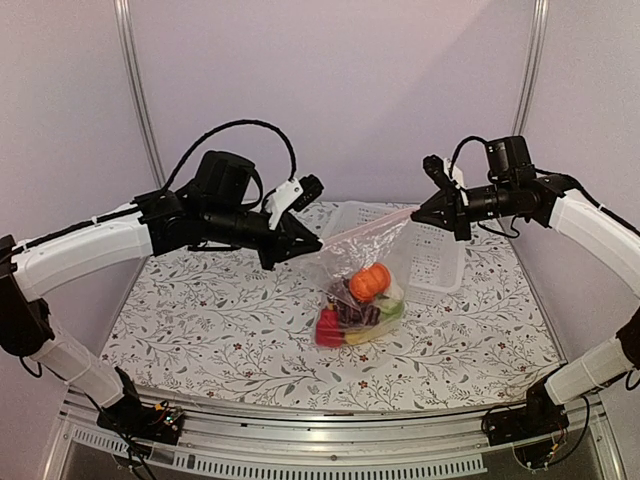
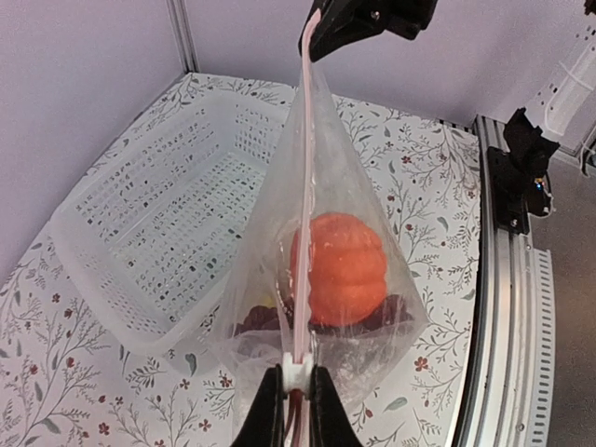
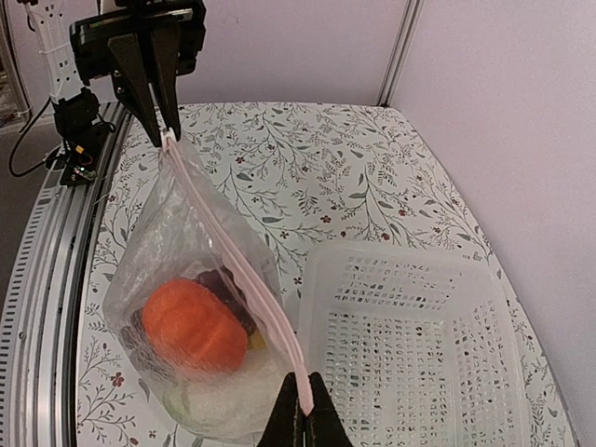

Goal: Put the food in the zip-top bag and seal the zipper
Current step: Zip the zipper of the food storage bag.

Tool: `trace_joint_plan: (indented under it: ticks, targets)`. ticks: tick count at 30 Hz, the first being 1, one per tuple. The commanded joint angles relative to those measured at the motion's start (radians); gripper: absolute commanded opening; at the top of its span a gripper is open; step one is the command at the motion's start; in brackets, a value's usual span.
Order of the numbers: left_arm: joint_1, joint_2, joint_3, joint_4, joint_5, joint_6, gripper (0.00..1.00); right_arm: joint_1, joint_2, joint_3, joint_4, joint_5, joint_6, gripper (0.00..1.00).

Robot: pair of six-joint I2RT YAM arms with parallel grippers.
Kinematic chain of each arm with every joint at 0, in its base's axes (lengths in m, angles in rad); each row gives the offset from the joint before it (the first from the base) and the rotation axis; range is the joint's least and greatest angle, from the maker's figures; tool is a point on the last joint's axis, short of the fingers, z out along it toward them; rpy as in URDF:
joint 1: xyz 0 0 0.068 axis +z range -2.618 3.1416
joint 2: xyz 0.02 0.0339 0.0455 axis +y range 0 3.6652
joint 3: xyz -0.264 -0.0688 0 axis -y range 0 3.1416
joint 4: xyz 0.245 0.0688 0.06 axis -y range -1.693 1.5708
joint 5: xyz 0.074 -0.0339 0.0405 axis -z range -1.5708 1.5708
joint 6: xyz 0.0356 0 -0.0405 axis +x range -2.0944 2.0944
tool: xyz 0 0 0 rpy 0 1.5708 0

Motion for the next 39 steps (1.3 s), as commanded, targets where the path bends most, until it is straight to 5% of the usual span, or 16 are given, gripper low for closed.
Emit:
trace_joint_plan:
  ticks: [1, 39]
  targets:
    - [0.03, -0.05, -0.04, -0.12, -0.042, -0.007, 0.0, -0.056, -0.023, 0.005, 0.01, 0.041, 0.003, 0.0]
    - [0.056, -0.158, -0.138, -0.109, -0.08, -0.047, 0.0, -0.077, -0.007, -0.007, 0.016, -0.002, 0.022, 0.0]
